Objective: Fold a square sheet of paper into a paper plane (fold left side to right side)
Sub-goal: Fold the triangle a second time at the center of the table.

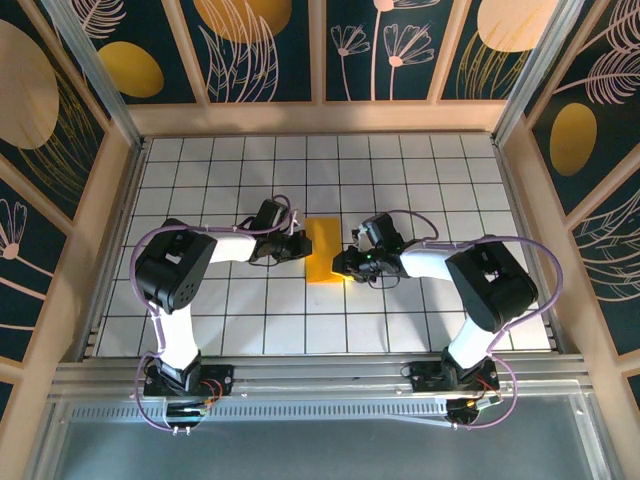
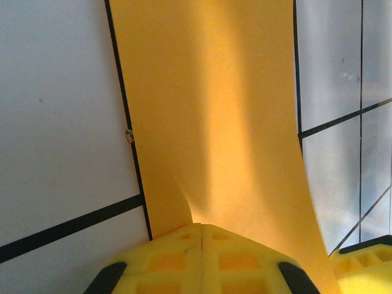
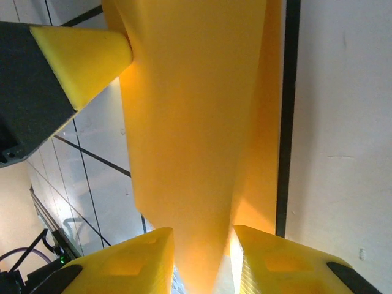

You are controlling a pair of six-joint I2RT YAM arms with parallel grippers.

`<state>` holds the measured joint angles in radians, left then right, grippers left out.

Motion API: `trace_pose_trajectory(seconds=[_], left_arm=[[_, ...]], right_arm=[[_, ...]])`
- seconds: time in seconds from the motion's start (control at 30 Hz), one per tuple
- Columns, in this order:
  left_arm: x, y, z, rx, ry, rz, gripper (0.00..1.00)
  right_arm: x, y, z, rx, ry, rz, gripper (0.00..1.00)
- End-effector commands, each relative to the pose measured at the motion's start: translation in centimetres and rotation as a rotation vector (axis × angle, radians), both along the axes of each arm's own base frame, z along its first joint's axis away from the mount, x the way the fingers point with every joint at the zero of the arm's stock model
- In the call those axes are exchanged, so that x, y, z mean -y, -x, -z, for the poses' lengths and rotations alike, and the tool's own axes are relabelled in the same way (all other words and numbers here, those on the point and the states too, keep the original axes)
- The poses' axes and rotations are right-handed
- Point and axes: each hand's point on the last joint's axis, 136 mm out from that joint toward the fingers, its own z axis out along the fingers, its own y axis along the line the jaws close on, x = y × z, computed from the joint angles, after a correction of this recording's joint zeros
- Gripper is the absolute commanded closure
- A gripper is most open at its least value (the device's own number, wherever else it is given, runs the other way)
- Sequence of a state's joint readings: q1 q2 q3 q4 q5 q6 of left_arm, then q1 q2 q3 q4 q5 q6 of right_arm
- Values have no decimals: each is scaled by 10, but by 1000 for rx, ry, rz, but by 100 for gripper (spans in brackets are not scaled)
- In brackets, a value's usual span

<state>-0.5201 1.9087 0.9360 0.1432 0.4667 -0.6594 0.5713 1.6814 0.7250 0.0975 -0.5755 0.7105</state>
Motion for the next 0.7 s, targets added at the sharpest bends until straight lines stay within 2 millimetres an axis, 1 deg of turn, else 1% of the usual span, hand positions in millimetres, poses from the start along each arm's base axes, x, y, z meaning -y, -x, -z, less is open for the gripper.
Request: trace_pose_trajectory(seconds=[0.0, 0.17, 0.23, 0.5, 0.57, 0.67], left_arm=[[-6, 17, 25, -70, -68, 19, 98], [-5, 16, 23, -66, -64, 20, 98], [-5, 17, 23, -65, -61, 20, 98], [-3, 15, 17, -52, -47, 19, 97], [-2, 14, 14, -48, -38, 20, 96], [1, 13, 8, -36, -24, 29, 89]], right_arm=[[-8, -17, -9, 31, -44, 10, 67], [-15, -31, -11, 60, -59, 5, 67], [-9, -44, -11, 63, -72, 30, 67], [-4, -70, -5, 78, -71, 48, 67], [-4, -74, -3, 78, -72, 47, 69], [-3, -77, 1, 72, -71, 48, 73]])
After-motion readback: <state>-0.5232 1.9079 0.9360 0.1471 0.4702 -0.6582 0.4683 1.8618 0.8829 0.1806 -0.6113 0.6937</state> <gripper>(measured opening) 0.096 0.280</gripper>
